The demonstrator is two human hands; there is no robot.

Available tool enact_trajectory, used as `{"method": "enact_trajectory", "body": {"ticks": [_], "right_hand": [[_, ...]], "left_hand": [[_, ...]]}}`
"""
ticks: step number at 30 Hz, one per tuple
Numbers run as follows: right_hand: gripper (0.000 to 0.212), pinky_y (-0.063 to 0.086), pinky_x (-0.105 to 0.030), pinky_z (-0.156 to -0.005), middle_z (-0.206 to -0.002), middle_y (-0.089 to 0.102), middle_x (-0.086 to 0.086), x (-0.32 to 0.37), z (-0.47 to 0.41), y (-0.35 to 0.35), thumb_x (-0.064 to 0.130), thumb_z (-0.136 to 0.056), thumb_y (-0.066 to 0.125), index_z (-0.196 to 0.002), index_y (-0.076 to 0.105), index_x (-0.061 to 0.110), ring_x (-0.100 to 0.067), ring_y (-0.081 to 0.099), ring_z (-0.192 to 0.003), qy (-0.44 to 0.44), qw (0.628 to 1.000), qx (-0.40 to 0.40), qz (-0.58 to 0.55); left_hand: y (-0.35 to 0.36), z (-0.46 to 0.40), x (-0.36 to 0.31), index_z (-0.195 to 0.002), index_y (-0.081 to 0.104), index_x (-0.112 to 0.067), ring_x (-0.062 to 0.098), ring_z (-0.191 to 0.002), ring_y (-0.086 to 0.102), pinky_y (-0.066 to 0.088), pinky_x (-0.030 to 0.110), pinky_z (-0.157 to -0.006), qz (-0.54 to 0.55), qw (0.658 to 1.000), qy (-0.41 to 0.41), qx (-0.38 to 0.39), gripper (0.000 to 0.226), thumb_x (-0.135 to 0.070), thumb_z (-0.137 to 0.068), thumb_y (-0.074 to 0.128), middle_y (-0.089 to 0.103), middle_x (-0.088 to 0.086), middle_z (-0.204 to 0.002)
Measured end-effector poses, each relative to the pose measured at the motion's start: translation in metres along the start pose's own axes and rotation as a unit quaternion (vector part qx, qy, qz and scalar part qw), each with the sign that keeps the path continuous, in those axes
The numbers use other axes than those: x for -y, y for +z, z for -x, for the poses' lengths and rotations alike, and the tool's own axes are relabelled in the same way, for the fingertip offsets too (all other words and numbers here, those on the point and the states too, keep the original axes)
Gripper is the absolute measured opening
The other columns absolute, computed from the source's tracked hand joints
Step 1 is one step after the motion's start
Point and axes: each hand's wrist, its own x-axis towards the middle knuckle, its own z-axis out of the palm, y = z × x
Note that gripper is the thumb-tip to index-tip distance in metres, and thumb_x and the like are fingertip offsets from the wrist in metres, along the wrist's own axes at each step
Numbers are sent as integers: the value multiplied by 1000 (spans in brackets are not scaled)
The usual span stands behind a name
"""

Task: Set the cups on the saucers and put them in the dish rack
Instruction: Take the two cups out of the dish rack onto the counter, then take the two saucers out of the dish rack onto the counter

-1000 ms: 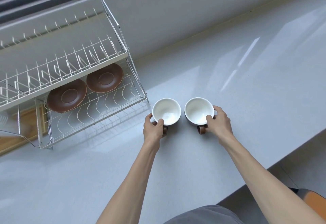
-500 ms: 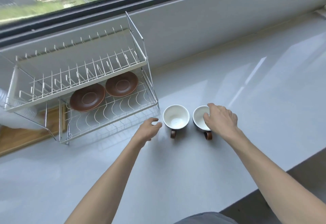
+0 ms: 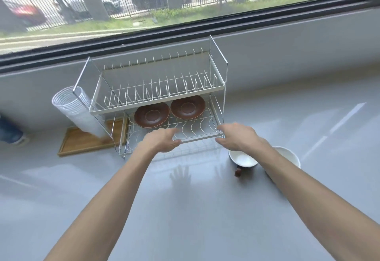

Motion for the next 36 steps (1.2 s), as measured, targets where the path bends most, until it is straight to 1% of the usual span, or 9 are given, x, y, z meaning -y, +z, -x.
{"method": "enact_trajectory", "body": {"ticks": [5, 10, 13, 15, 19, 24, 27, 31, 36], "right_hand": [[31, 40, -36, -70, -114, 65, -10, 30, -24, 3, 27, -93, 44, -121, 53, 18, -36, 63, -100, -36, 994, -101, 20], [47, 49, -39, -71, -132, 51, -5, 39, -51, 17, 27, -96, 43, -142, 38, 20, -31, 56, -114, -72, 981, -181, 2], [49, 50, -41, -85, -141, 45, -8, 39, -69, 25, 29, -96, 48, -142, 39, 18, -29, 49, -124, -77, 976, -205, 7], [48, 50, -40, -89, -138, 50, -10, 38, -82, 29, 30, -92, 55, -138, 45, 16, -29, 52, -121, -88, 969, -231, 4], [38, 51, -38, -82, -114, 59, -6, 39, -109, 30, 31, -87, 62, -122, 56, 14, -28, 60, -105, -87, 963, -255, 1], [47, 45, -44, -100, -139, 52, -16, 43, -149, 29, 34, -94, 52, -136, 51, 13, -34, 52, -125, -60, 976, -211, -7], [48, 44, -46, -99, -142, 48, -16, 46, -173, 30, 33, -96, 45, -140, 45, 13, -37, 52, -124, -37, 984, -173, -7], [52, 46, -47, -91, -134, 54, -23, 49, -199, 37, 37, -99, 42, -143, 41, 10, -39, 57, -116, -13, 987, -155, -29], [51, 31, -40, -109, -149, 40, -18, 40, -208, 36, 33, -103, 38, -148, 31, 10, -32, 40, -136, -9, 996, -4, -91]], "left_hand": [[5, -6, 10, -142, 49, -20, 35, -128, 53, 47, 44, -97, -57, 993, -25, -98, 46, -39, -101, 44, 58, 10, -140], [17, -24, 9, -147, 42, -21, 30, -126, 52, 45, 43, -96, -61, 975, -29, -210, 49, -33, -99, 45, 59, 3, -135], [26, -40, 5, -151, 37, -23, 25, -130, 50, 44, 39, -99, -30, 969, -26, -244, 53, -34, -99, 44, 56, 0, -140], [32, -49, 3, -153, 37, -23, 24, -131, 50, 44, 38, -101, -2, 966, -24, -258, 55, -36, -100, 45, 54, -1, -145], [39, -70, -6, -155, 36, -22, 25, -130, 53, 47, 38, -101, 108, 960, -44, -254, 57, -38, -101, 46, 52, 1, -149], [41, -96, -22, -151, 40, -16, 31, -129, 55, 43, 41, -102, 290, 920, -100, -242, 54, -37, -102, 47, 54, 9, -145], [39, -113, -26, -144, 47, -10, 34, -128, 55, 43, 42, -101, 325, 907, -107, -245, 49, -35, -102, 49, 56, 13, -140], [37, -130, -29, -154, 38, -14, 30, -142, 45, 37, 39, -111, 384, 883, -121, -242, 58, -35, -101, 51, 43, 10, -157], [35, -147, -24, -155, 35, -16, 34, -142, 45, 37, 39, -113, 458, 846, -173, -213, 61, -42, -101, 50, 47, 11, -156]]}}
